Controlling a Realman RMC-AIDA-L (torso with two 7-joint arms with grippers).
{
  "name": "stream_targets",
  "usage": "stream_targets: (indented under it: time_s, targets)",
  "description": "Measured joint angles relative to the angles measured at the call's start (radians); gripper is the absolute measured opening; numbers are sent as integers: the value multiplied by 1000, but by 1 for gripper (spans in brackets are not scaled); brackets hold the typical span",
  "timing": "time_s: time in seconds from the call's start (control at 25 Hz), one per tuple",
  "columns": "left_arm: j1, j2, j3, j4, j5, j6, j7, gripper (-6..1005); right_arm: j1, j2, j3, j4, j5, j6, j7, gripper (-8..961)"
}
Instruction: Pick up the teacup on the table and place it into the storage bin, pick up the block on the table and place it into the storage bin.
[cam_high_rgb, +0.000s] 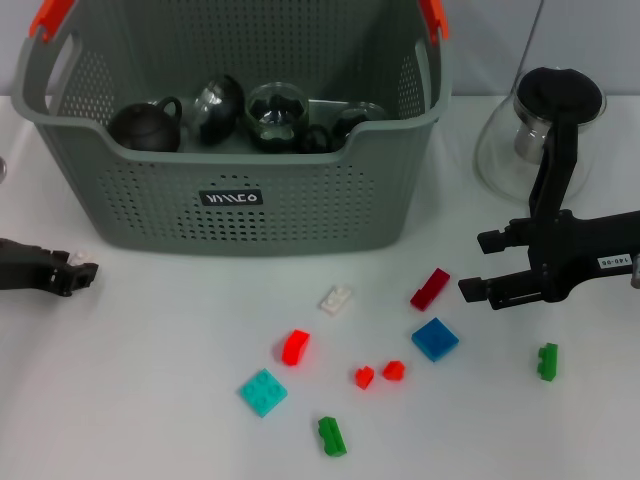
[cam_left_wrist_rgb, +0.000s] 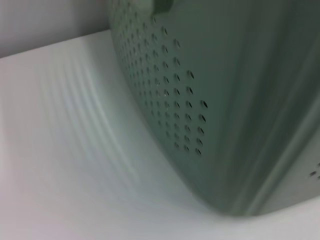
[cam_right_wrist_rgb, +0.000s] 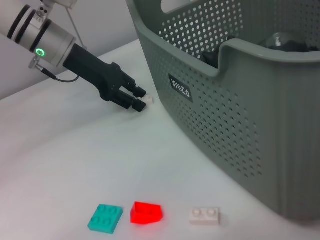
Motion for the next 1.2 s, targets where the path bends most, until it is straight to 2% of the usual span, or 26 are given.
stream_targets:
  time_s: [0.04, 0.24, 0.48, 0.64, 0.76, 0.88, 1.08, 1.12, 1.2]
  targets:
    - [-2, 0, 0, -2, 3, -1, 0, 549, 0, 0, 0, 0, 0, 0, 0, 868]
    - [-9, 2, 0, -9, 19, -3, -12, 321, 0, 0, 0, 0, 0, 0, 0, 868]
    - [-12, 3, 0, -7, 21, 7, -20, 188, -1, 0, 0, 0, 0, 0, 0, 868]
    - [-12, 4, -3, 26, 5, 63, -25, 192, -4, 0, -1, 0, 0, -1, -1, 868]
    - [-10, 4, -24, 90, -50, 203, -25, 195, -6, -1, 0, 0, 0, -1, -1, 868]
    - [-23, 15, -89, 156, -118, 444, -26, 198, -6, -2, 0, 0, 0, 0, -2, 868]
    - [-89, 56, -140, 113, -179, 796, 3, 203, -8, -5, 0, 0, 0, 0, -2, 868]
    - [-112, 68, -148, 83, -225, 878, 24, 204, -8, -5, 0, 0, 0, 1, -2, 868]
    - [-143, 80, -162, 52, -319, 961, 41, 206, -8, -6, 0, 1, 0, 1, -8, 868]
